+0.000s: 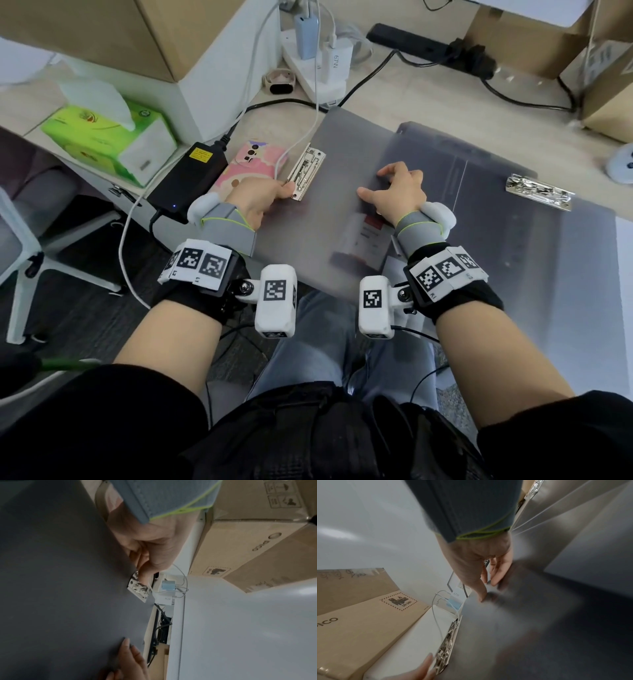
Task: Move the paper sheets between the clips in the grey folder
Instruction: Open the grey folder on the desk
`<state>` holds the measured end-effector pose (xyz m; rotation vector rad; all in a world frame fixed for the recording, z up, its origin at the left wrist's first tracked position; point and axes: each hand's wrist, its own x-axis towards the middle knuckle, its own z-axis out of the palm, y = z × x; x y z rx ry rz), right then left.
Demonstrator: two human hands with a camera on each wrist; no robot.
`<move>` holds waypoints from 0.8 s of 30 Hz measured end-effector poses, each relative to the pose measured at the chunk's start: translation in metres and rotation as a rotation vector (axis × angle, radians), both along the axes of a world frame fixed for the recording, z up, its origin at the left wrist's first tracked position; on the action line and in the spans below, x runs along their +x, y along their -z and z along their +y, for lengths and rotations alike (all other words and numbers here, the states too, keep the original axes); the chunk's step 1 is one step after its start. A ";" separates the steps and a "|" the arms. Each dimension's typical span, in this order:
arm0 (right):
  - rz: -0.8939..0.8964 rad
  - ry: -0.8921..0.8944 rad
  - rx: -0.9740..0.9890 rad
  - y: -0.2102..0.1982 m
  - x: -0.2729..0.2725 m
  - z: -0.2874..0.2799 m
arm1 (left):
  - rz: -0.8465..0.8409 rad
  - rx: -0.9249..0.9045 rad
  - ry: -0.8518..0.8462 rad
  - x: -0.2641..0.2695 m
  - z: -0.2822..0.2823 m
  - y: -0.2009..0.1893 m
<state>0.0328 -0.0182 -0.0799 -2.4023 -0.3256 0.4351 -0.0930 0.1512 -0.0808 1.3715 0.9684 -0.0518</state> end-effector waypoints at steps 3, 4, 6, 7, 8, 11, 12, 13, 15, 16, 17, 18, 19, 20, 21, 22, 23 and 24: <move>-0.008 -0.002 -0.003 0.000 0.000 -0.001 | -0.064 -0.073 0.044 -0.004 0.000 -0.010; -0.006 0.000 0.002 0.000 0.000 -0.001 | -0.095 -0.083 0.051 -0.005 -0.001 -0.013; -0.004 0.001 0.005 0.001 0.000 -0.001 | -0.119 -0.037 0.050 -0.005 -0.006 -0.020; -0.005 0.001 0.003 0.001 0.000 -0.002 | -0.141 0.021 0.012 -0.003 -0.007 -0.021; -0.006 -0.001 0.002 0.001 0.000 -0.002 | -0.187 0.105 -0.042 0.000 -0.008 -0.019; -0.015 -0.016 -0.006 0.001 0.002 -0.003 | -0.281 0.441 -0.088 0.013 -0.009 -0.018; -0.013 -0.019 -0.005 0.001 0.002 -0.004 | -0.281 0.520 -0.081 0.018 -0.010 -0.018; -0.008 -0.020 -0.001 0.001 0.003 -0.004 | -0.286 0.567 -0.061 0.023 -0.011 -0.020; 0.001 -0.022 0.013 0.002 0.004 -0.005 | -0.274 0.605 0.020 0.034 -0.012 -0.023; 0.006 -0.023 0.020 0.002 0.004 -0.005 | -0.242 0.609 0.070 0.038 -0.012 -0.024; 0.010 -0.024 0.028 0.003 0.004 -0.005 | -0.203 0.606 0.126 0.041 -0.011 -0.023; 0.013 -0.022 0.036 0.004 0.005 -0.005 | -0.163 0.597 0.189 0.045 -0.011 -0.021; 0.015 -0.021 0.039 0.005 0.006 -0.004 | -0.127 0.594 0.246 0.047 -0.011 -0.020; 0.017 -0.022 0.038 0.005 0.006 -0.004 | -0.095 0.600 0.285 0.049 -0.011 -0.018; 0.020 -0.023 0.037 0.006 0.006 -0.005 | -0.079 0.613 0.302 0.050 -0.013 -0.018; 0.020 -0.026 0.039 0.006 0.006 -0.005 | -0.071 0.623 0.296 0.052 -0.014 -0.017; 0.024 -0.029 0.044 0.007 0.007 -0.005 | -0.072 0.639 0.287 0.052 -0.015 -0.016; 0.035 -0.030 0.058 0.006 0.007 -0.006 | -0.072 0.660 0.289 0.053 -0.015 -0.015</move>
